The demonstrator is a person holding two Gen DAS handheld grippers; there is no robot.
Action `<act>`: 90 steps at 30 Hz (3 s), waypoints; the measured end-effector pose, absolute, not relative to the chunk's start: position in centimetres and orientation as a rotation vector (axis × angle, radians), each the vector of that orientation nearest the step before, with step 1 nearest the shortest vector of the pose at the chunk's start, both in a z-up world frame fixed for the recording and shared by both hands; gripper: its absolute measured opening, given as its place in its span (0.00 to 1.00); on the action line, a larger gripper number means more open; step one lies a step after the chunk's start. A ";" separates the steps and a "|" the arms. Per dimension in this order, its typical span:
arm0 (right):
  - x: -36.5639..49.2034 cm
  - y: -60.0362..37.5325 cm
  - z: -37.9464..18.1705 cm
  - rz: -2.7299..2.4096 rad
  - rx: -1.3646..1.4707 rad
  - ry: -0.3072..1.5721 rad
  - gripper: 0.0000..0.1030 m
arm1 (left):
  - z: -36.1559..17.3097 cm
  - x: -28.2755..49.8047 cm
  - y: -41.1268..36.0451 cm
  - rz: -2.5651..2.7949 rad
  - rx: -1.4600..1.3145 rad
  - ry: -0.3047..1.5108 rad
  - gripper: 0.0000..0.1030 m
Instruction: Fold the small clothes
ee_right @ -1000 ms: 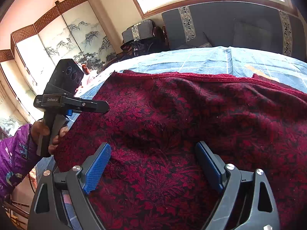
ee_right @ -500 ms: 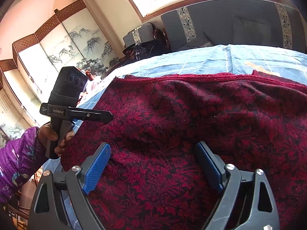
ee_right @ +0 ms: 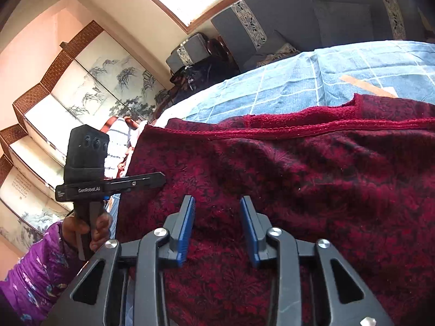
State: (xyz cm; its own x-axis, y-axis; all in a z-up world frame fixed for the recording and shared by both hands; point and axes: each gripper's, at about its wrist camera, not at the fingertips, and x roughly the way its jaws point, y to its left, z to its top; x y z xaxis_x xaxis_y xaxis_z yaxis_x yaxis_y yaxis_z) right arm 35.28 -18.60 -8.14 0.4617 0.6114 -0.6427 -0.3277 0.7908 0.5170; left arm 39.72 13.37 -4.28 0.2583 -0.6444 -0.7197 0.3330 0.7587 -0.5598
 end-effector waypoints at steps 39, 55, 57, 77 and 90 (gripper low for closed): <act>34.4 -39.1 -11.9 0.485 0.979 0.828 0.18 | -4.5 38.5 -10.1 -1.156 -1.124 1.251 0.43; 29.0 -45.5 -12.6 0.492 1.197 0.756 0.55 | -1.8 31.2 -5.8 -1.050 -0.611 0.962 0.70; 27.8 -45.4 -11.2 0.401 1.137 0.721 0.55 | -2.5 29.5 -6.6 -1.062 -0.599 0.932 0.70; 27.5 -36.3 -3.9 0.359 0.604 0.802 0.13 | -4.8 23.8 -4.5 -0.966 -0.688 0.837 0.76; 21.1 -40.9 -9.4 0.225 0.710 0.834 0.16 | -8.0 22.3 -7.1 -0.949 -0.491 0.892 0.77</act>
State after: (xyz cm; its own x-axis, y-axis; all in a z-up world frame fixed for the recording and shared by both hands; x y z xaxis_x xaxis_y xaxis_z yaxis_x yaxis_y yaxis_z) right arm 21.14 -40.86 -9.39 0.6639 0.4473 -0.5993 0.0858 0.7505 0.6553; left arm 22.29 -7.13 -8.00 0.2800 -0.8567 -0.4332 0.4853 0.5157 -0.7061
